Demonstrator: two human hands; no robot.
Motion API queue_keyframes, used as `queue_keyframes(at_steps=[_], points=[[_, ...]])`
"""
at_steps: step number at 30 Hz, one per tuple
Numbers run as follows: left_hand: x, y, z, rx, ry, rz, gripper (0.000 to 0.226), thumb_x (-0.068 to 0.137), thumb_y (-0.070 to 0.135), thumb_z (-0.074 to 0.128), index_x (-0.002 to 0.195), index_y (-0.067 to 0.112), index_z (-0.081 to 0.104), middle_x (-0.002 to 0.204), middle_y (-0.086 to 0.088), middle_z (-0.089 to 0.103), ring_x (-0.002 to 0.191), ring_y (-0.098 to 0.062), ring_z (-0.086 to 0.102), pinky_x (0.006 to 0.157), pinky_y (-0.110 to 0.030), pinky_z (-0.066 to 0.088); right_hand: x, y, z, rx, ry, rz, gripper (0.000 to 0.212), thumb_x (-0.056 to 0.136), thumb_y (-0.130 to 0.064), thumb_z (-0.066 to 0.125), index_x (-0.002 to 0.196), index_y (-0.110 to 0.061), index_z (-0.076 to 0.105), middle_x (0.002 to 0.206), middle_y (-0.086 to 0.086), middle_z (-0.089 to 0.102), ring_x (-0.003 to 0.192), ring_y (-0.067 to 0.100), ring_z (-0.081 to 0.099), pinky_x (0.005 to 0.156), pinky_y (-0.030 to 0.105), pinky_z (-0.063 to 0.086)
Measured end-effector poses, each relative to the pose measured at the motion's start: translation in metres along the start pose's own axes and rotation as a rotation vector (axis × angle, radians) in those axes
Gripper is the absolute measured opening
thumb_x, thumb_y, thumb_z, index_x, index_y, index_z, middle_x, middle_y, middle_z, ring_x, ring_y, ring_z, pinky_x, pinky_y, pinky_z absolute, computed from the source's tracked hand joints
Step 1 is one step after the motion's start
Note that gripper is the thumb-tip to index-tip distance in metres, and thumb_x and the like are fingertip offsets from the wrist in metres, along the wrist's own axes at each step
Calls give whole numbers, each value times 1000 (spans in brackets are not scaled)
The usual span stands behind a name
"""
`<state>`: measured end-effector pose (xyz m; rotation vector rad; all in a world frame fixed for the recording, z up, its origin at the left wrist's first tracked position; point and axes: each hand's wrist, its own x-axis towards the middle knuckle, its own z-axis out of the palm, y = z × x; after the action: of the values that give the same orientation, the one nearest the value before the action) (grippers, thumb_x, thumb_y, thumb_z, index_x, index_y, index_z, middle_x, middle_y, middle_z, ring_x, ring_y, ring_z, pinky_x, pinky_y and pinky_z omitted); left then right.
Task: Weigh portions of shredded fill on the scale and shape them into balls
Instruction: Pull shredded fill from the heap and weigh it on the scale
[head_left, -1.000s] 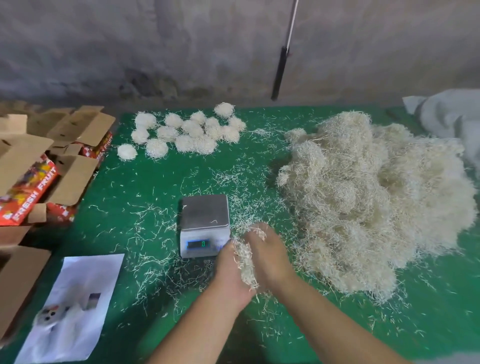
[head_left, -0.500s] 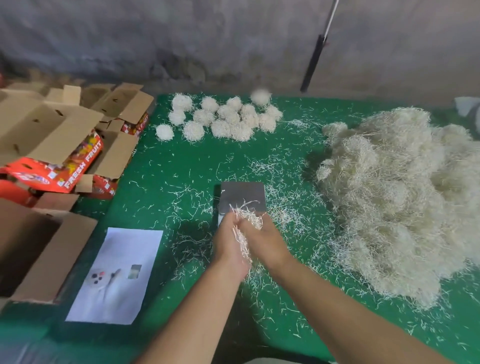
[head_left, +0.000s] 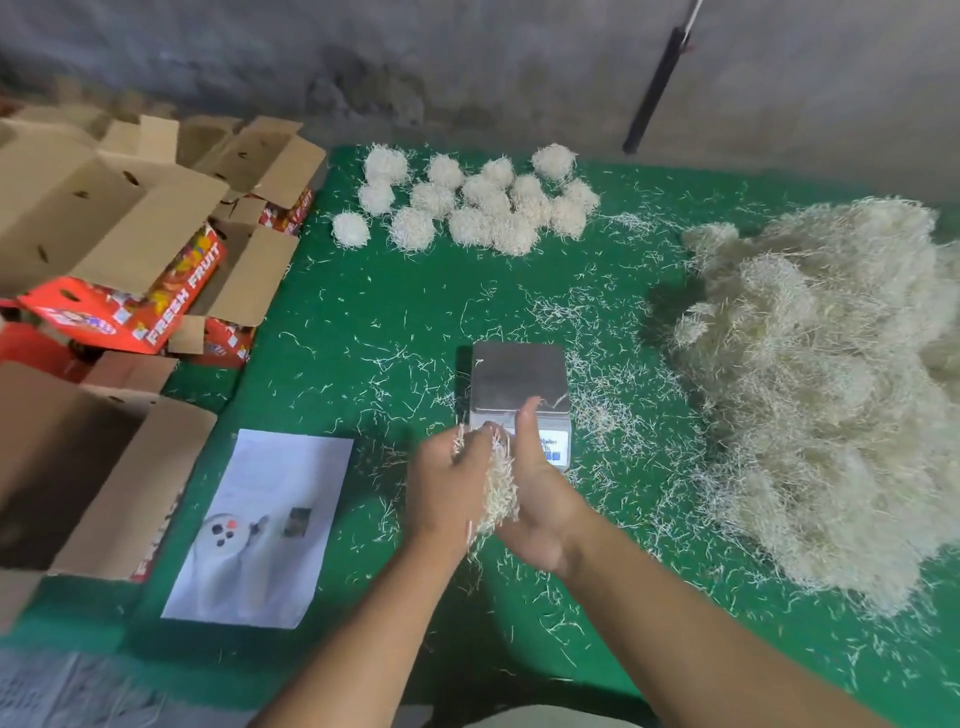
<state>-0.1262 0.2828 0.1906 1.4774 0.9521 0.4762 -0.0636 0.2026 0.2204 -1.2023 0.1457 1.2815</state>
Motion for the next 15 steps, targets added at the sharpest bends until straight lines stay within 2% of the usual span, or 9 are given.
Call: queue_keyframes(at_steps=[1,2,4,7,10,12,14,15], points=[[1,0,2,49,-27,47,39,83,60,52,84,26,72,75,14,70,64,-6,62,59,-26,44,3,-2,2,31,-32,1,111,73,-93,33,146,-13,58,125,10,76,119,21,73,86,32,62],[4,1,3,126,-37,110,45,86,60,46,94,25,72,95,12,72,83,-5,66,70,-27,48,5,-4,4,37,-50,-2,114,74,-95,31,147,-12,59,130,12,74,123,22,71,93,34,60],[17,3,5,384,-16,262,42,88,57,35,99,27,62,120,8,59,109,-13,54,88,-33,42,9,-8,5,16,-45,-30,109,77,-96,29,148,-18,59,137,7,71,129,19,67,108,39,52],[33,15,12,527,17,295,38,90,59,32,109,33,51,137,2,46,122,-21,44,100,-43,38,14,-17,8,15,33,-79,95,84,-92,40,144,-23,64,139,4,70,134,22,63,123,49,39],[36,21,22,415,41,293,40,95,63,35,115,32,50,131,7,47,114,-17,49,92,-41,43,13,-28,11,20,125,-144,83,86,-85,54,138,-21,68,133,4,74,128,24,67,118,51,44],[35,27,26,289,-14,196,47,95,74,31,115,36,51,127,9,54,103,-11,59,81,-36,46,12,-35,14,-3,213,-175,73,86,-81,63,127,-21,75,125,2,77,120,24,71,110,51,52],[30,34,25,221,-100,102,59,91,83,26,118,40,55,116,20,64,93,3,62,79,-34,49,14,-42,10,8,292,-192,52,91,-68,69,116,-24,80,115,-1,79,110,19,71,105,47,53],[26,37,22,185,-119,74,57,90,85,25,112,43,58,104,29,65,85,11,61,76,-31,47,15,-47,6,28,312,-199,41,94,-59,69,114,-24,79,111,1,78,106,21,70,104,46,51]])
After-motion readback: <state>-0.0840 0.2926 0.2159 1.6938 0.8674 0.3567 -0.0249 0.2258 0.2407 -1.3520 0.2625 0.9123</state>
